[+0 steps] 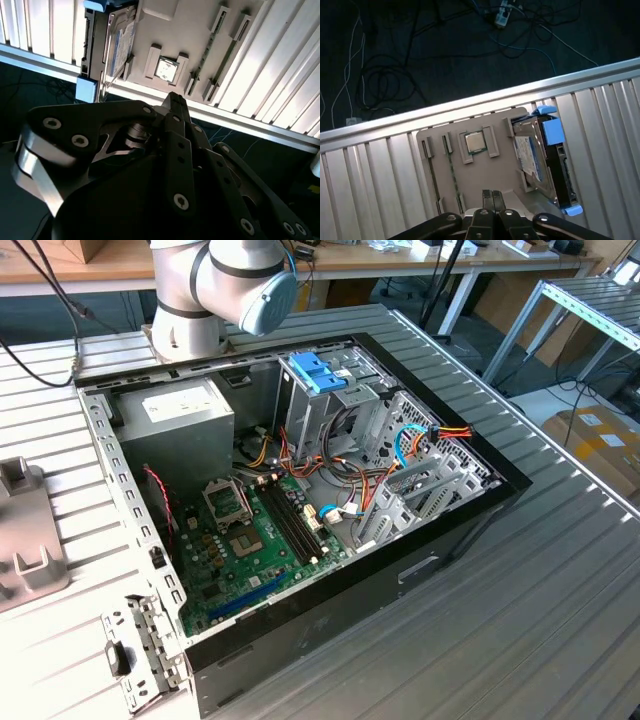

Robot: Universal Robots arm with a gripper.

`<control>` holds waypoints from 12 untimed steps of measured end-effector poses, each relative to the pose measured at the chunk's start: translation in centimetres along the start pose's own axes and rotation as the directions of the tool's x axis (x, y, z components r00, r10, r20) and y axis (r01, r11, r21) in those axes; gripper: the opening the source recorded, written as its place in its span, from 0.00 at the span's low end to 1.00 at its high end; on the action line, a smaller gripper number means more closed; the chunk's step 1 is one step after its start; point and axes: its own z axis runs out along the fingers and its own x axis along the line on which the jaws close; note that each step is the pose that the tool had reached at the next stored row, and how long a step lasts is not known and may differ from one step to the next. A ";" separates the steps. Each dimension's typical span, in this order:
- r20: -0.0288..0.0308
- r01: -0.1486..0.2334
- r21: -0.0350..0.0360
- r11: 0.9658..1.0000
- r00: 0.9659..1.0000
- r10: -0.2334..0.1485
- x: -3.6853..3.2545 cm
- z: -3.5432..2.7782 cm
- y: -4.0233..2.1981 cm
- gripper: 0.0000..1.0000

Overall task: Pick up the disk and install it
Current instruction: 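Pick up the disk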

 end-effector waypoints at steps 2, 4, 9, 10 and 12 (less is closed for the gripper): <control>-0.002 0.026 -0.001 1.000 1.000 -0.026 0.00 0.00 0.00 0.11; -0.003 0.053 -0.001 0.999 0.999 -0.053 0.00 0.00 0.00 0.11; -0.006 0.106 -0.003 0.994 0.994 -0.106 0.00 0.00 0.00 0.11; -0.007 0.115 -0.003 0.993 0.993 -0.115 0.00 0.00 0.00 0.11; -0.009 0.159 -0.004 0.987 0.987 -0.159 0.00 0.00 0.00 0.11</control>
